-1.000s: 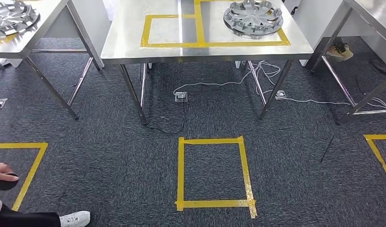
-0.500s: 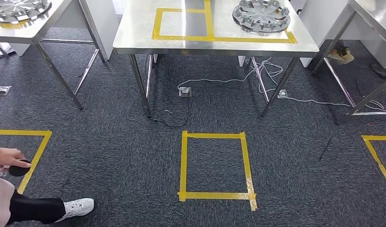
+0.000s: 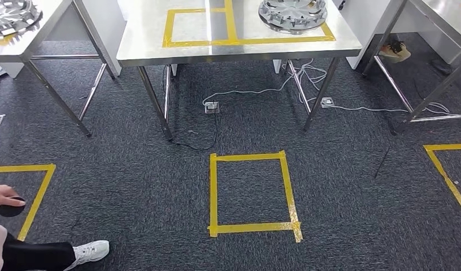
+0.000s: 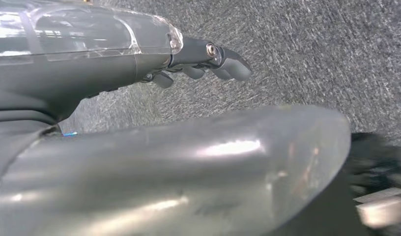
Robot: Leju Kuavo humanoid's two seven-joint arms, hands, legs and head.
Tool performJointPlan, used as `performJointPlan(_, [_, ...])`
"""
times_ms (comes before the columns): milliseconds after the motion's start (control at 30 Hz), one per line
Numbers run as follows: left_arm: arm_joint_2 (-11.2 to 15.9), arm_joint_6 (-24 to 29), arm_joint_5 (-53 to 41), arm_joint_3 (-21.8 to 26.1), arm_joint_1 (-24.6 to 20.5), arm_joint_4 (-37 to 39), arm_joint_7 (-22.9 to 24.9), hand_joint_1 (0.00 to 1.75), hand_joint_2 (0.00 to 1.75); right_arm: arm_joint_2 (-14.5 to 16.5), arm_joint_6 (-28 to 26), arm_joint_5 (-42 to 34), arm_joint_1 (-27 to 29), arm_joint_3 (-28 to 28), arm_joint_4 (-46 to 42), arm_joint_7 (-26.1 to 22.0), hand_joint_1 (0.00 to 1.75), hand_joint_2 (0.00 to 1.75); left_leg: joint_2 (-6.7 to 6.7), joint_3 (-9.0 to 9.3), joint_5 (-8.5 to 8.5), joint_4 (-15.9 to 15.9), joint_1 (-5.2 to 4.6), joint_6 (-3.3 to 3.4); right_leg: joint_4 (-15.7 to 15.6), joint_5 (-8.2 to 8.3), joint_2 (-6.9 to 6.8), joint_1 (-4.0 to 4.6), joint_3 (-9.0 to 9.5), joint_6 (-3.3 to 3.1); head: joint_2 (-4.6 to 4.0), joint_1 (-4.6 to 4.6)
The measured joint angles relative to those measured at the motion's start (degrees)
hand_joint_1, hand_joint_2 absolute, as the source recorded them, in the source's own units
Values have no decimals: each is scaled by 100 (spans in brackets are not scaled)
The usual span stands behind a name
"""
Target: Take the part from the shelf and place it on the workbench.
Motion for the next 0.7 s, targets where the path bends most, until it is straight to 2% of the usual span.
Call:
performJointPlan(33, [0,0,-1,0,1,1,1,0,0,2,5,-1,7,0,1,2,0,0,-3,-91,-23,184,4,-10,23,4,40,3,-24,0,0,-2])
performJointPlan(67, [0,0,-1,0,2,1,1,0,0,3,9,-1,11,1,2,3,0,0,-10,-75,72,156,9,-14,55,5,88,3,-49,4,0,-2])
performJointPlan(100, [0,0,-3,0,1,1,1,0,0,4,10,-1,13,1,3,4,0,0,-47,52,261,-88,17,-13,93,1,144,0,-71,12,0,-3])
performJointPlan(133, [1,0,-7,0,0,1,1,0,0,4,10,-1,11,1,4,5,0,0,-158,242,460,-458,29,-3,136,-8,203,-4,-92,25,0,-6])
performJointPlan(167, [2,0,-10,0,-4,1,1,0,0,4,10,-1,6,1,4,5,0,0,-335,424,597,-816,51,9,184,-21,260,0,-122,48,0,-9])
performJointPlan(233, [4,1,-14,0,-7,1,1,0,0,4,11,-3,-14,1,4,7,0,0,-572,610,674,-1194,73,42,254,-28,380,-8,-190,112,0,3])
performJointPlan(267, [7,1,-15,0,-6,2,3,0,0,4,13,-4,-22,1,4,7,0,0,-573,619,658,-1215,71,61,265,-15,450,-18,-222,154,0,9])
performJointPlan(300, [9,2,-15,0,-4,2,4,0,0,4,14,-4,-23,2,4,8,0,0,-482,619,671,-1222,69,91,260,9,537,-35,-249,195,0,16])
performJointPlan(333, [10,3,-16,0,-7,2,7,0,0,6,15,-6,-15,2,4,8,0,0,-400,624,688,-1241,72,122,274,11,556,-41,-275,231,0,16])
performJointPlan(367, [10,3,-19,0,-12,2,8,0,0,10,16,-7,-5,2,5,8,0,0,-299,626,706,-1261,81,153,345,-40,484,-38,-323,265,0,29])
performJointPlan(400, [7,4,-21,0,-14,1,7,0,0,15,17,-9,-1,2,5,9,0,0,-199,627,721,-1280,93,180,518,-158,351,-33,-412,294,0,47])
performJointPlan(467, [5,4,-29,0,2,1,10,0,0,28,22,-14,-22,2,7,10,0,0,16,620,725,-1289,86,205,1181,-543,26,-45,-710,353,0,89])
performJointPlan(500, [9,3,-33,0,13,3,13,0,0,31,23,-19,-32,2,7,9,0,0,125,617,721,-1288,81,209,1530,-699,-52,-62,-857,379,0,94])
performJointPlan(533, [15,2,-38,0,20,5,16,0,0,34,26,-26,-31,2,7,9,0,0,226,615,717,-1286,77,206,1755,-764,-96,-78,-938,398,0,97])
performJointPlan(567, [19,2,-43,0,19,7,17,0,0,36,26,-34,-18,2,7,9,0,0,312,615,711,-1285,77,200,1774,-715,-123,-92,-916,407,0,98])
performJointPlan(600, [21,2,-48,0,14,8,18,0,0,36,26,-44,-1,2,7,9,0,0,381,621,704,-1285,77,191,1578,-568,-152,-101,-789,406,0,99])
performJointPlan(633, [21,2,-52,0,7,8,18,0,0,35,26,-52,13,2,7,9,0,0,443,632,695,-1285,77,177,1206,-365,-218,-104,-578,392,0,100])
performJointPlan(700, [15,3,-62,-1,-6,8,19,0,0,36,26,-60,11,2,7,10,0,0,551,649,676,-1281,60,136,493,-136,-438,-61,-199,330,0,103])
